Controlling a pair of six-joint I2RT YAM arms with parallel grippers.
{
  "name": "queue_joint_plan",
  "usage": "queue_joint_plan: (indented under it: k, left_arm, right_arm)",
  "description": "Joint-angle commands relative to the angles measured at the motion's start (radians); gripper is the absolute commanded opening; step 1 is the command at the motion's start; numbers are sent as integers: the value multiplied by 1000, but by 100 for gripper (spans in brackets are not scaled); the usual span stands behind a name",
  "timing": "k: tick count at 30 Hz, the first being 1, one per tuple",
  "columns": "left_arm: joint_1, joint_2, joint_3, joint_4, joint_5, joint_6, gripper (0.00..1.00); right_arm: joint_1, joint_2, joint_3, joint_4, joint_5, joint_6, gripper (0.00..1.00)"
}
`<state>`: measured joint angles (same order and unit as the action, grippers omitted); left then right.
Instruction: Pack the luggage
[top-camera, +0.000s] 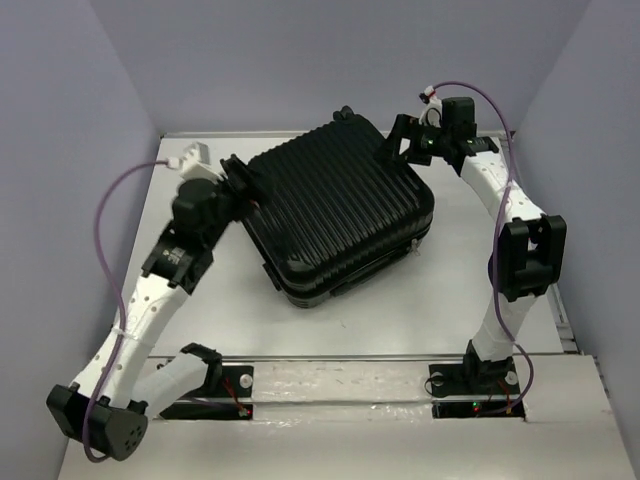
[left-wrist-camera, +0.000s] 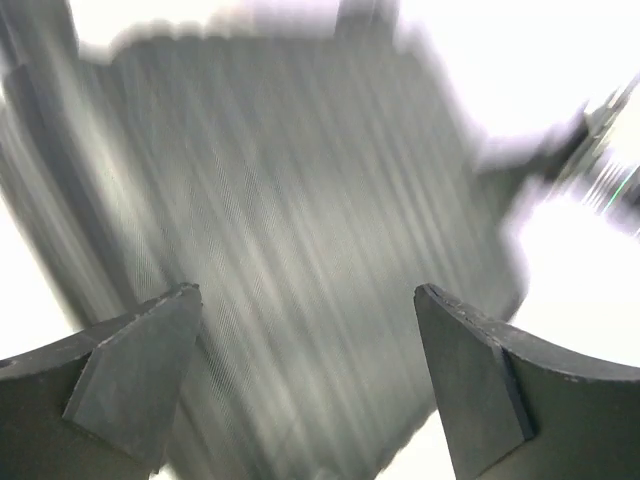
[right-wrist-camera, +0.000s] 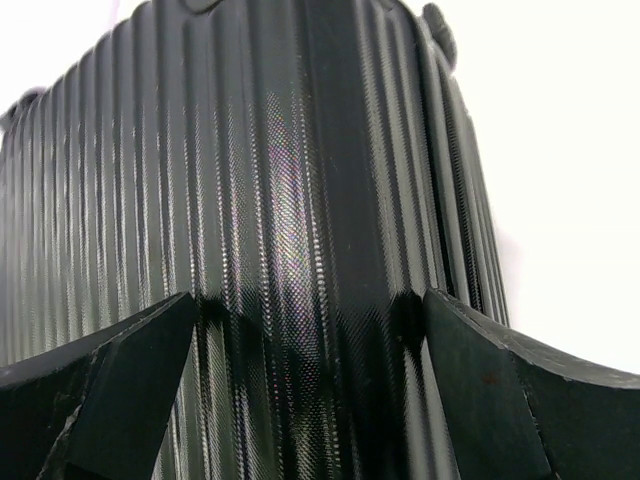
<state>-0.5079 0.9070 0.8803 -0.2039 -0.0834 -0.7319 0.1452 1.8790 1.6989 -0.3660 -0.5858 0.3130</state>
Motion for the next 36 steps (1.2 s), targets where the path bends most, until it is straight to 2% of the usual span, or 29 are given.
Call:
queue_joint_plan:
  k: [1, 2, 6, 13, 19, 24, 28, 33, 36]
  left_arm:
    - [260, 83, 253, 144, 162, 89, 99]
    - [344, 110, 253, 153, 197, 80, 99]
    - [481, 229, 211, 265, 344, 6, 99]
    - [615, 466, 290, 339, 456, -27, 99]
    - [629, 604, 339, 357, 487, -1, 99]
    - [628, 681, 313, 437, 516, -35, 99]
    - [628, 734, 287, 581, 571, -116, 99]
    - [628, 791, 200, 814, 609, -251, 98]
    - [628, 805, 139, 1013, 620, -363, 83]
  right_arm:
    - [88, -81, 105, -136, -183, 9, 100]
    - [88, -110, 104, -137, -174, 6, 100]
    - [88, -182, 46, -146, -128, -41, 100]
    - [88, -322, -166, -84, -112, -69, 100]
    - [88, -457, -347, 15, -121, -57, 100]
    - [88, -518, -413, 39, -121, -43, 100]
    - [88, -572, -481, 79, -152, -23, 100]
    - [88, -629, -577, 105, -97, -15, 100]
    - [88, -659, -660, 162, -97, 20, 100]
